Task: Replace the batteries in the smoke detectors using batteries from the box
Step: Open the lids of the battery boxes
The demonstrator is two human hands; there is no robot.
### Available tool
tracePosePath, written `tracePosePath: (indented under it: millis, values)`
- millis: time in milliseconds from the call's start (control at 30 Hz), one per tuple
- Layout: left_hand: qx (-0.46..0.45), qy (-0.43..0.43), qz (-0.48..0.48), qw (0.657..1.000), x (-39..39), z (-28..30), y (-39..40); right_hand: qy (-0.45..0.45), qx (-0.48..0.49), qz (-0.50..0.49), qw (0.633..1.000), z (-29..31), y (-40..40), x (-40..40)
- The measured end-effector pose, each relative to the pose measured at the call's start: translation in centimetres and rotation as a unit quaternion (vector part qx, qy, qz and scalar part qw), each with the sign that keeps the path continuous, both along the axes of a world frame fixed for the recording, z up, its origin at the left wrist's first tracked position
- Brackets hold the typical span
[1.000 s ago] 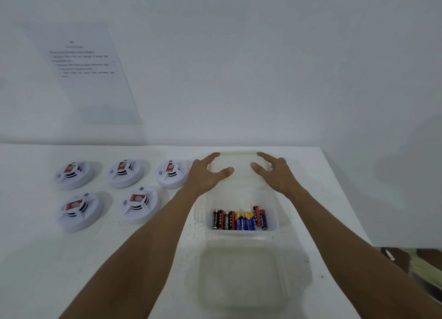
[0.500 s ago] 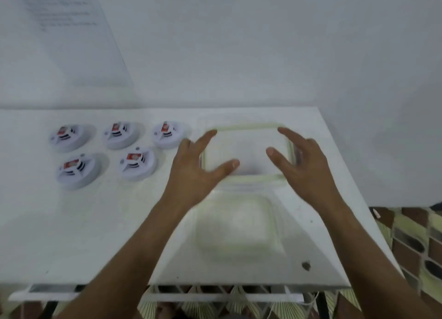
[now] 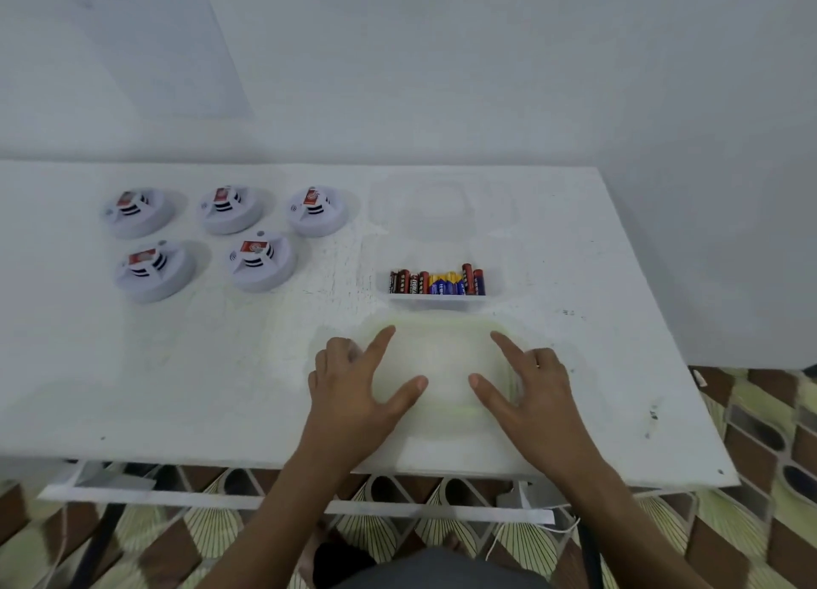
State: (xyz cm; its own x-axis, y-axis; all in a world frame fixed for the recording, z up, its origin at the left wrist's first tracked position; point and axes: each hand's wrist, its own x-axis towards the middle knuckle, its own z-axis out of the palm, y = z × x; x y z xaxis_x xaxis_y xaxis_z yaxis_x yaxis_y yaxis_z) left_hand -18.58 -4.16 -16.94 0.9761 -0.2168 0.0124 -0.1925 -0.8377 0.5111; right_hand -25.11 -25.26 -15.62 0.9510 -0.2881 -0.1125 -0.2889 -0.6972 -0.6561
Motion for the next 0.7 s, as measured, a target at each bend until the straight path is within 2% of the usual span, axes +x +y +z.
tracePosePath:
  millis: [133, 500, 700]
  values:
    - [0.016, 0.002, 0.019, 1.0, -0.3, -0.3, -0.4, 0.026, -0.062, -0.003, 0.998, -0.3, 0.8, 0.4]
    - [-0.007, 0.032, 0.02, 0.999, 0.3, 0.3, -0.4, 0.019, -0.083, 0.001, 0.996, -0.6, 1.4, 0.5]
    - [-0.128, 0.018, 0.01, 0.992, 4.0, 1.9, -1.2, -0.088, 0.032, -0.002, 0.996, 1.0, 0.3, 2.7]
